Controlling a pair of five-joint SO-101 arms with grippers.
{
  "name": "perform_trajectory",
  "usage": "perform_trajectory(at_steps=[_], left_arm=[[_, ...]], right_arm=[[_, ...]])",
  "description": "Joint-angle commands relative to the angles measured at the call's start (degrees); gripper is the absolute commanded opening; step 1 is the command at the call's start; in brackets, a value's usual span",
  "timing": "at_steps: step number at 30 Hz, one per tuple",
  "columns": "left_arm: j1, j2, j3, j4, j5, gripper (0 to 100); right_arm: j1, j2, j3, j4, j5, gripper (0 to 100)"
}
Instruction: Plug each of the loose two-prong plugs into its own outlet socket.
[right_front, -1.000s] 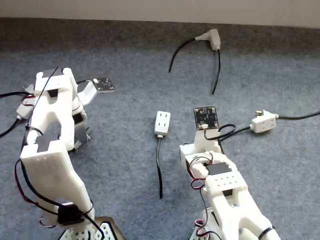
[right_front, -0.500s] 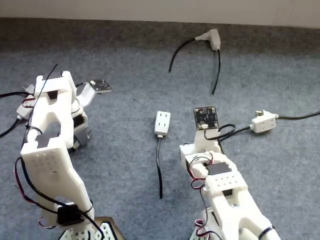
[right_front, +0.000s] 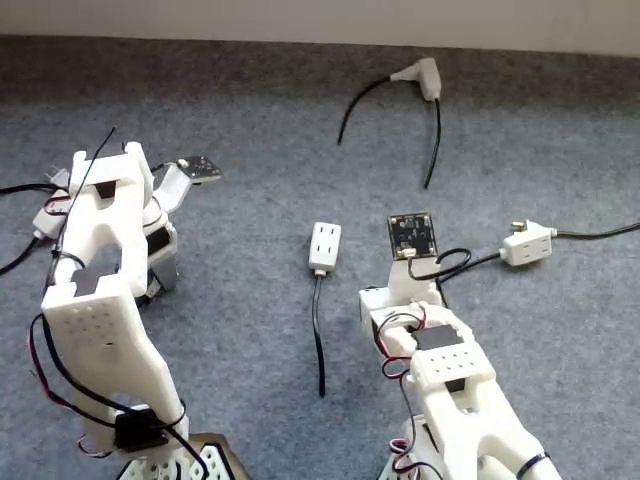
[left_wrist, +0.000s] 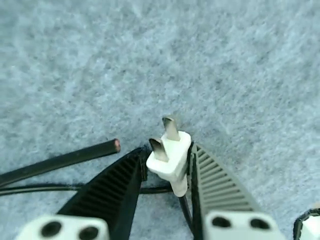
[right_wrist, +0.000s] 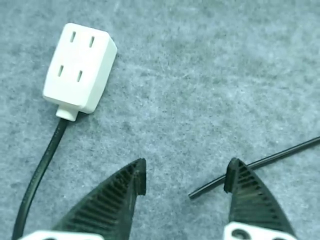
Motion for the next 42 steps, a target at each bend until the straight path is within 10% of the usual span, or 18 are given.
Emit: perform_trajectory(at_steps=[1, 17, 26, 34, 42], left_arm=[[0.4, -1.5, 0.0, 0.8, 0.4, 13], [3.5, -3.6, -3.5, 3.1, 0.8, 1], [14.6, -24.7, -13.1, 5.8, 14.6, 1], [25.9, -39.5, -0.8, 5.5, 15.3, 1], [32.8, -56.7, 20.3, -12.9, 35.1, 1]], right_arm=[[0.5, -0.7, -0.3, -1.2, 0.5, 25.9], [0.5, -0.7, -0.3, -1.2, 0.5, 25.9], [0.5, -0.7, -0.3, -1.2, 0.5, 25.9], [0.5, -0.7, -0.3, -1.2, 0.5, 25.9], [0.5, -0.7, -0.3, -1.2, 0.4, 25.9]])
